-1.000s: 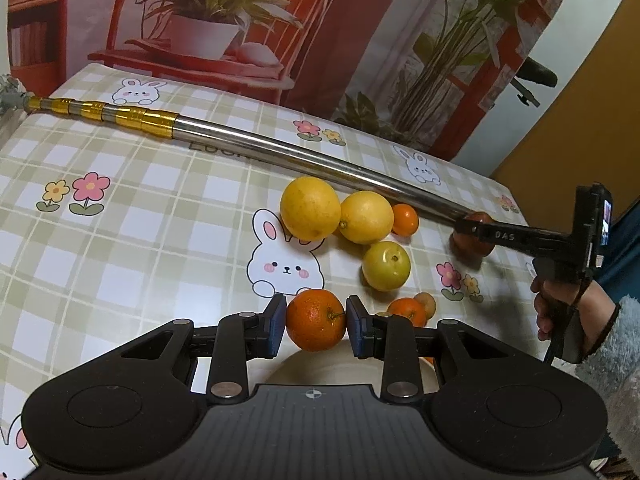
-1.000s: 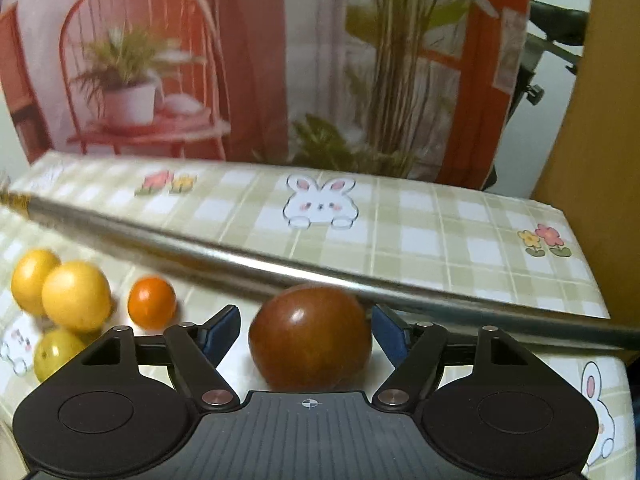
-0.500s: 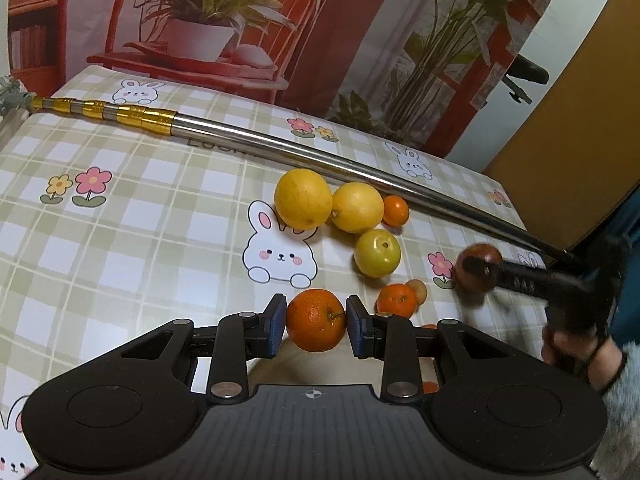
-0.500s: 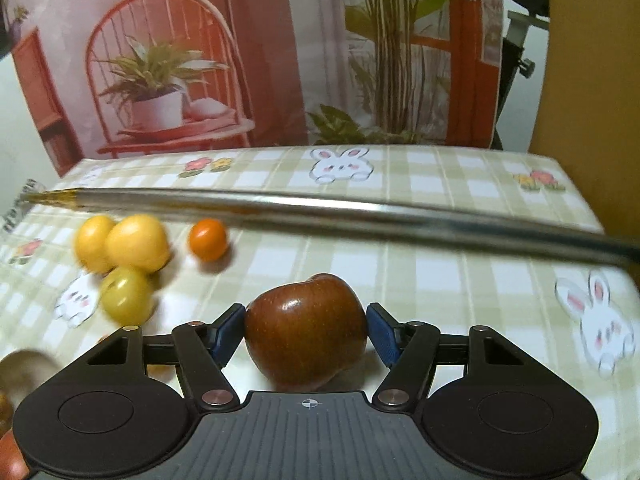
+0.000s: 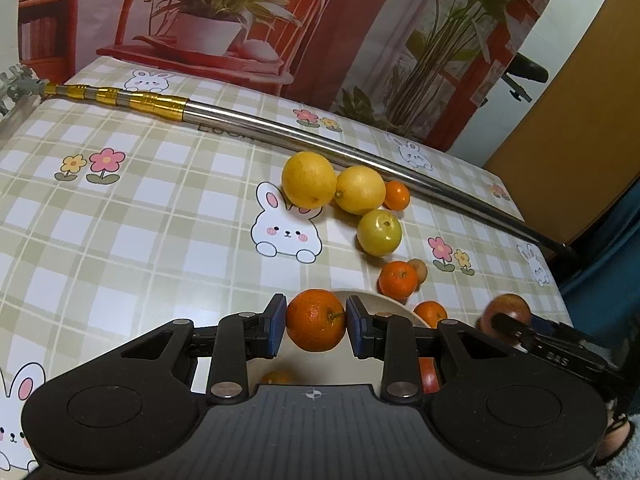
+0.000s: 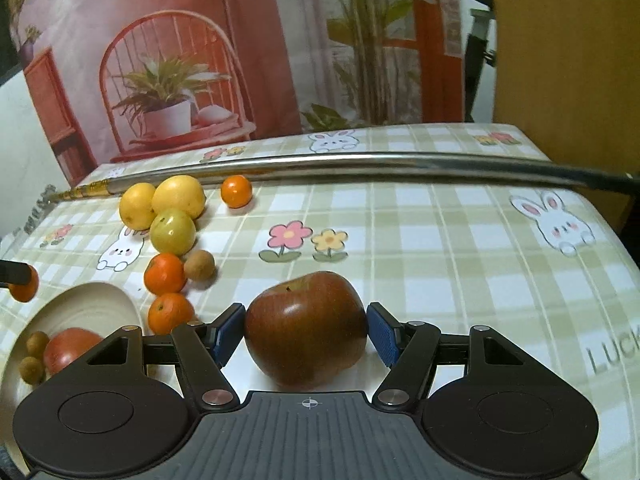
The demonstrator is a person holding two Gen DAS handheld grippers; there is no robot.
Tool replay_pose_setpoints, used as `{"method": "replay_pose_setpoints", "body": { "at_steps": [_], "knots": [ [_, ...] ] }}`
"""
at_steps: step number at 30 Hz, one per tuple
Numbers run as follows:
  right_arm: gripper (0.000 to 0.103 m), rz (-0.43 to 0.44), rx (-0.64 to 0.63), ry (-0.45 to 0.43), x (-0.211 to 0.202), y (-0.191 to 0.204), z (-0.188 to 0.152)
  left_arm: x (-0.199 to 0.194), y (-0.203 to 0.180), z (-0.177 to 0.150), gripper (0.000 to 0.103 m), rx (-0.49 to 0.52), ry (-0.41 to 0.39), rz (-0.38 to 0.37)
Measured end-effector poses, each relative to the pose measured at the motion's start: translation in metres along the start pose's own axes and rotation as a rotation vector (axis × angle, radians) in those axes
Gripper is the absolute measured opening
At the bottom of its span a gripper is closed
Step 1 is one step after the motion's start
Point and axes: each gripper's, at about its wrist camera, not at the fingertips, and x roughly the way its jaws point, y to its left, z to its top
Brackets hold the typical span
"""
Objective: Organize fruits
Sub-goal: 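Lift the red apple with right while left holds the tangerine over the plate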
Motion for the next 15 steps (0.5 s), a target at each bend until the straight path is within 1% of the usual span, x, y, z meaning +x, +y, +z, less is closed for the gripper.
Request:
{"method": "replay_pose_setpoints", "body": {
  "at_steps": [3,9,13,15],
  "knots": [
    [0.062,-0.005,-0.017,0.014,-0.007,-0.001,-0.006,0.0,0.001,-0.001,0.034,-0.004,0.004,-0.002],
    [0.063,-0.026,-0.055,0.014,-0.013,0.006,-0.01,0.0,-0.002,-0.003,0.034,0.001,0.005,-0.01],
    [0.063,-0.074,-0.093,0.035,-0.008,0.011,-0.011,-0.002,-0.004,-0.006,0.034,0.016,0.006,-0.014],
    [0.062,-0.08,-0.083,0.031,-0.007,0.011,-0.013,-0.003,-0.004,-0.007,0.034,0.017,0.009,-0.016]
  ]
}}
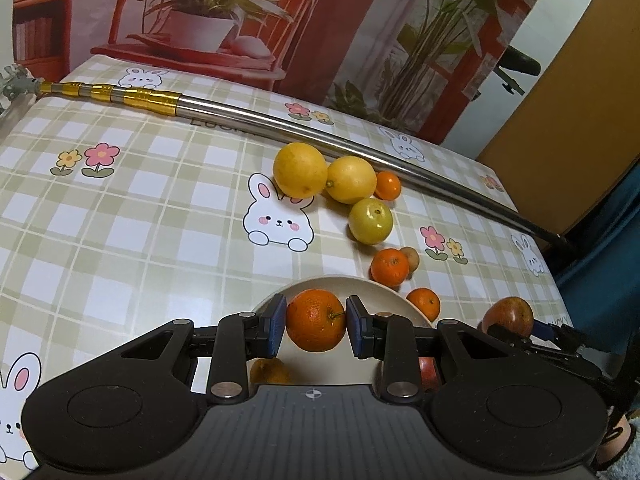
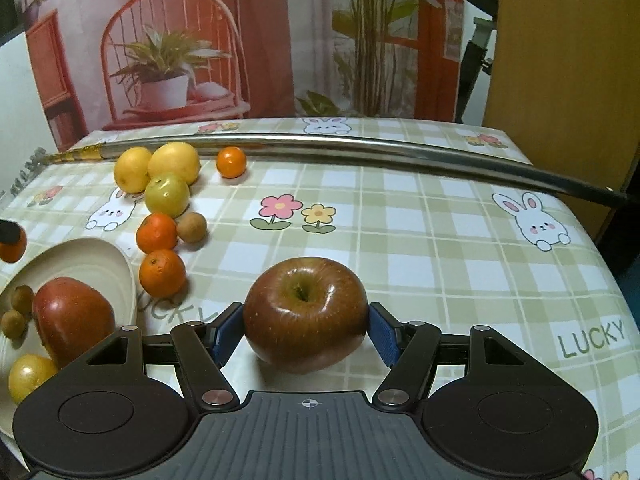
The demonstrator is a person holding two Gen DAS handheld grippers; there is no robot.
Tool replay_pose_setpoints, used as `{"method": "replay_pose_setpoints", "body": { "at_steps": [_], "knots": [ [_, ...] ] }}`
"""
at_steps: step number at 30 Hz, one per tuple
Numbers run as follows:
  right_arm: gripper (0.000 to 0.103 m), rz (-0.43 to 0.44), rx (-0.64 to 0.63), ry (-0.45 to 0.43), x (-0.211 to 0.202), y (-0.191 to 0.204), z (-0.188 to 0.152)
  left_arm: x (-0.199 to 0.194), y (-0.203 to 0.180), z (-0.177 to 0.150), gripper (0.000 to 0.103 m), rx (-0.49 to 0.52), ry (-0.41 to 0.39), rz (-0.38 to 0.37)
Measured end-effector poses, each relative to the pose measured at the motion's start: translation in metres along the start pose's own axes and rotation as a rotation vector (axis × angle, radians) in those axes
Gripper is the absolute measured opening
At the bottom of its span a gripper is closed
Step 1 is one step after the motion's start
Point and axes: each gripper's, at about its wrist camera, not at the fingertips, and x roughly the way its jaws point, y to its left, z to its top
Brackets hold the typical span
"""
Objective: Organize fruits
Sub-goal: 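Lift the red apple with right while left holds the tangerine over the plate, then lower the tangerine into the plate with left while right carries the red apple over it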
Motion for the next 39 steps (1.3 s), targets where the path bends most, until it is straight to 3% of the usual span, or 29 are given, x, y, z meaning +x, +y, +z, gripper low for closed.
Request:
{"method": "replay_pose_setpoints", "body": {
  "at_steps": [14,26,39],
  "knots": [
    [0.068,-0.008,0.004,-0.007,0.003,0.0,0.008,0.0,0.003,-0.006,0.034,0.012,0.02,0.005],
    [0.062,-0.004,0.033,-0.005,0.002,-0.005,0.012,0.013,0.003,-0.011,0.034,0.04,0.075,0.01],
    [0.061,-0.002,0.033,-0.003,0.001,-0.005,0.013,0.034,-0.008,-0.013,0.033,0.178,0.101,0.063]
  ]
}}
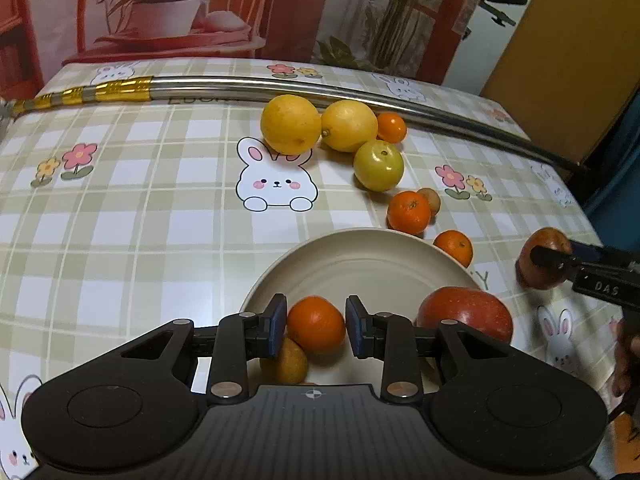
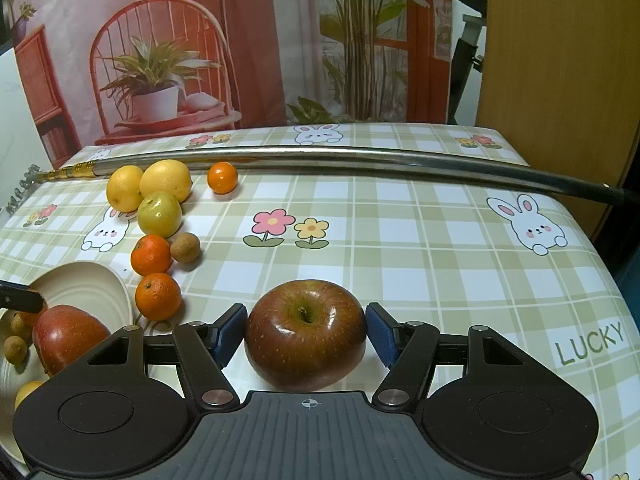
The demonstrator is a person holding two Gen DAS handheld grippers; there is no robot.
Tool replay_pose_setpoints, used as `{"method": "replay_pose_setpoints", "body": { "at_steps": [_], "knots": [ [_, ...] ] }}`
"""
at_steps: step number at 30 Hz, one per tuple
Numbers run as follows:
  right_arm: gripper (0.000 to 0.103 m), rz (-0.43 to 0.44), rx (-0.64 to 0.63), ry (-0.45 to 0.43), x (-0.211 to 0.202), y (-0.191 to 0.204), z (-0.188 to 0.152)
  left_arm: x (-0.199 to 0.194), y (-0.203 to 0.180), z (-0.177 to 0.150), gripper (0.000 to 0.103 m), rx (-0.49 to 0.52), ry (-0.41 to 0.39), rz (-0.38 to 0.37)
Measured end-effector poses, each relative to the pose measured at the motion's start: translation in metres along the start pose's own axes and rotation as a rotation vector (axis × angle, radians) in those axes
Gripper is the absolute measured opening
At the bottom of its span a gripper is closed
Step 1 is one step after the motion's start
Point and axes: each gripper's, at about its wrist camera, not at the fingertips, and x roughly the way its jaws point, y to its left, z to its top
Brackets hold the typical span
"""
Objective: Organize fruits
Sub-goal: 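Lower the tangerine into the plate with left while right carries the red apple over it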
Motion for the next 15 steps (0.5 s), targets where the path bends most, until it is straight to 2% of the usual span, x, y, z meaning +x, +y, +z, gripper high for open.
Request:
{"method": "replay_pose_setpoints", "body": {
  "at_steps": [8,15],
  "knots": [
    [0.061,-0.001,-0.002,-0.002,0.0,0.001,0.0,0.003,-0.003,0.0,0.033,0.03,-0.012,0.025],
    [0.06,-0.001,0.001,-0.001,-0.001,0.001,0.0,-0.004,0.013,-0.01,0.034,-0.064,-0.01,0.029]
  ]
}}
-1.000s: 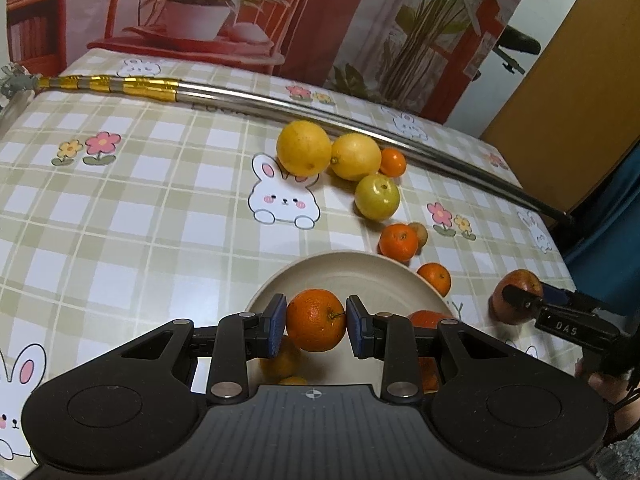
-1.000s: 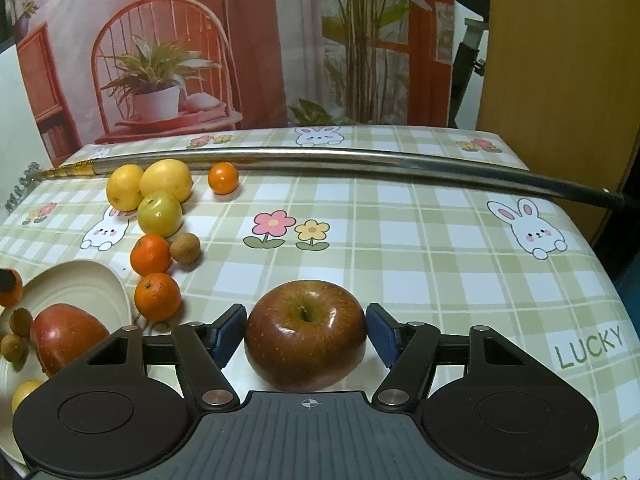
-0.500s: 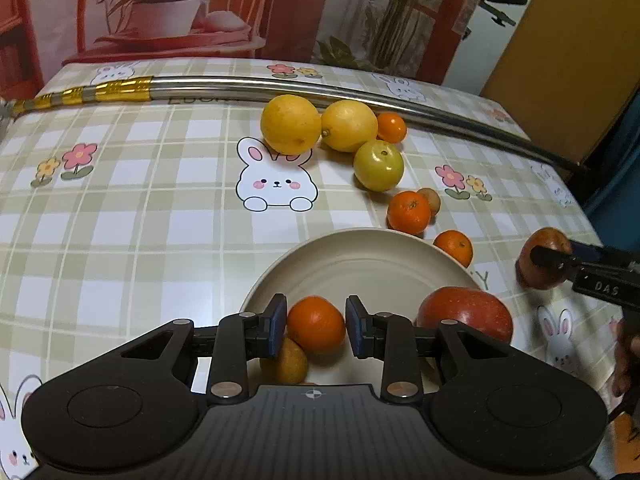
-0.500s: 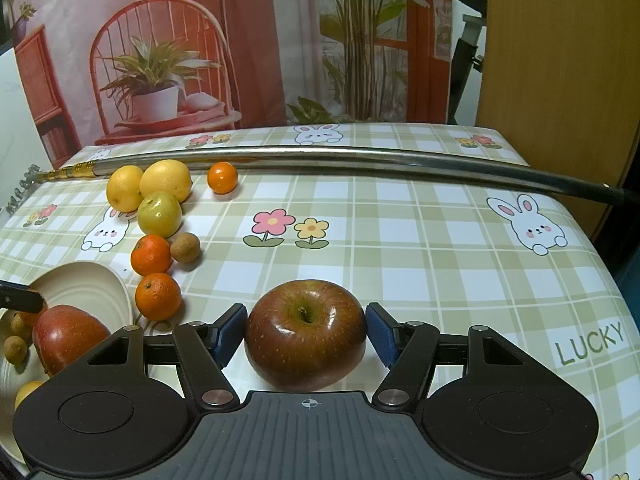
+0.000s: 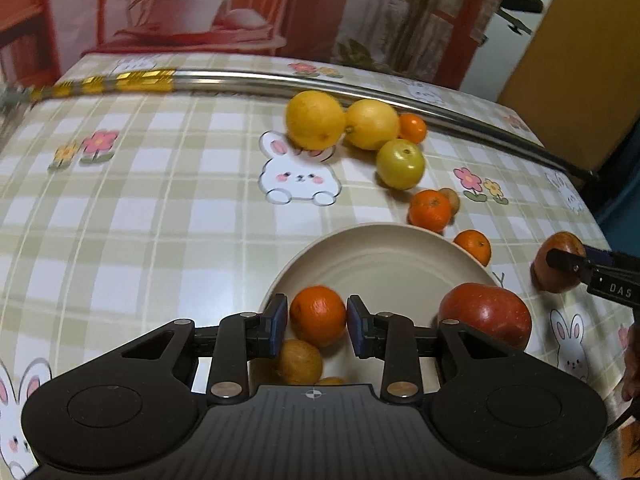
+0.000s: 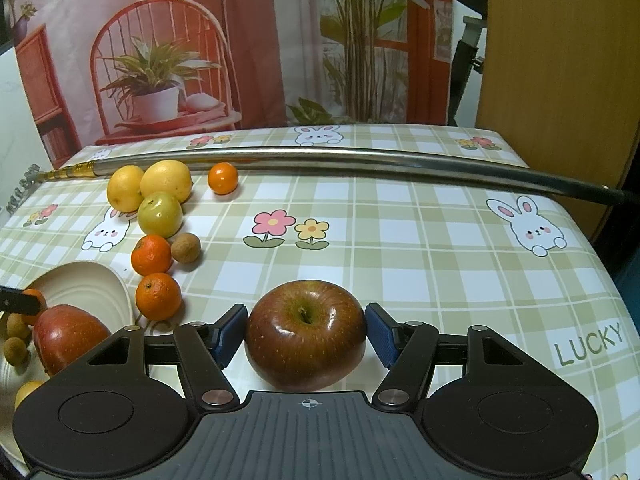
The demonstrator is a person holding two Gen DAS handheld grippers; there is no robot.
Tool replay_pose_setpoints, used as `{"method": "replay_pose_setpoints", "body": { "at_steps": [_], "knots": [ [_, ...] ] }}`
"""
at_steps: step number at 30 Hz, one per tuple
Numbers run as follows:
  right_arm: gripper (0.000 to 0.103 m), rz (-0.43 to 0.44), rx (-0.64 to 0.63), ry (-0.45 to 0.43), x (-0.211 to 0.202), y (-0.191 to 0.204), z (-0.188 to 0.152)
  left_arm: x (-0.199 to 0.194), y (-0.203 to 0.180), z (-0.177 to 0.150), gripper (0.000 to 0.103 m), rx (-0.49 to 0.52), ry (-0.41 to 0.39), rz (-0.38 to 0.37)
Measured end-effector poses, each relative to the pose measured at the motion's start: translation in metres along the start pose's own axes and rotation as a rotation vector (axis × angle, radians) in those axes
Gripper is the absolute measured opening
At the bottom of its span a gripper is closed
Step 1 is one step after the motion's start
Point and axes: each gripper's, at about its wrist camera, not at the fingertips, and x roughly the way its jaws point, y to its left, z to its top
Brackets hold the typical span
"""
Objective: Organize fruits
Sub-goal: 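Lower the tangerine into the plate with left while right carries the red apple over it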
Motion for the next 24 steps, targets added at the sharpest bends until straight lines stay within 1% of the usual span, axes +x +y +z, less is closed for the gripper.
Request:
{"method": "replay_pose_setpoints", "body": {
  "at_steps": [2,5,14,18,24],
  "knots": [
    [0.06,0.015,0.007,-0.007,-0.001,0.0,0.0,-0.003,0.005,-0.002,0.034,-0.024,-0.001,-0.014],
    [0.06,0.043,0.013,-0.025,-0.005,0.003,0.004,-0.005,0.006,-0.003,0.034,-0.03,-0.007,-0.016],
    [0.06,0.096,-0.052,-0.054,-0.009,0.029,0.024,-0.01,0.006,-0.002,0.034,-0.03,-0.033,-0.021],
    [0.06,0.13,-0.105,-0.057,-0.006,0.051,0.035,-0.013,0.007,-0.002,0.034,-0.034,-0.047,-0.026],
    [0.06,0.22,-0.209,-0.062,0.0,0.098,0.049,-0.025,0.015,0.002,0.034,-0.061,-0.089,-0.032]
  ]
}}
